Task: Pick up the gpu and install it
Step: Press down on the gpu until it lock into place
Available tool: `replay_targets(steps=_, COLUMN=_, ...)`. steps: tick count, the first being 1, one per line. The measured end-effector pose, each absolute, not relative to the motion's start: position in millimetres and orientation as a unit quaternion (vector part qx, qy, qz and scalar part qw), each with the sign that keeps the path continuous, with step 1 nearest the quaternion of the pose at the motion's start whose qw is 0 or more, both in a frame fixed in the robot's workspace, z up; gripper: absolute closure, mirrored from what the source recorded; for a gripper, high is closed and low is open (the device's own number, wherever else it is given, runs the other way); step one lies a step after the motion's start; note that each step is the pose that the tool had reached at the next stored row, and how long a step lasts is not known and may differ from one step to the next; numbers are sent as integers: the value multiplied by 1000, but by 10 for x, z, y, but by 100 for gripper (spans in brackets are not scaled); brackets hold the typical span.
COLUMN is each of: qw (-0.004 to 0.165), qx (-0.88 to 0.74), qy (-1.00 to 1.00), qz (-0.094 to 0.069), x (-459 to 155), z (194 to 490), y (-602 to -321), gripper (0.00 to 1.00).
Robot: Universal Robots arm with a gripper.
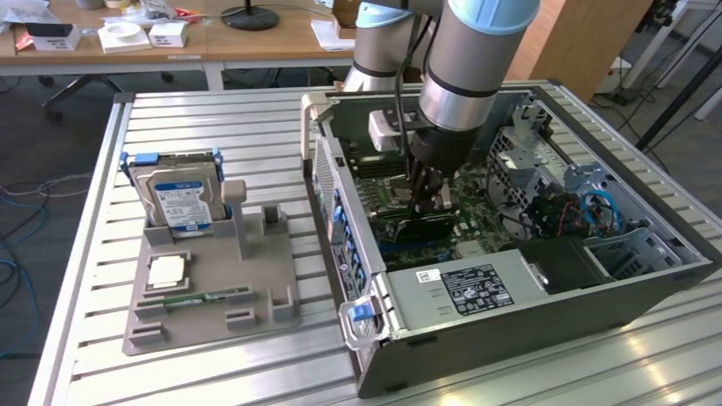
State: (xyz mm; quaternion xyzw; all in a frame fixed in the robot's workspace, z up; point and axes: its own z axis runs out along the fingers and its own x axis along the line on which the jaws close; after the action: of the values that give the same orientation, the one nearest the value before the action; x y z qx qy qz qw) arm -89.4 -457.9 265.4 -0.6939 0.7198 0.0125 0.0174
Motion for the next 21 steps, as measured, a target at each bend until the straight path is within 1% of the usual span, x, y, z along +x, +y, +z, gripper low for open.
replay_targets(steps=13, qw=18, qx=-694, qy=720, qz=13, x=-894, z=2695, y=-4581, gripper=90)
replay_targets(steps=21, qw=17, qx=-694, qy=720, qz=13, x=-894, z=2667, y=-4581, gripper=90)
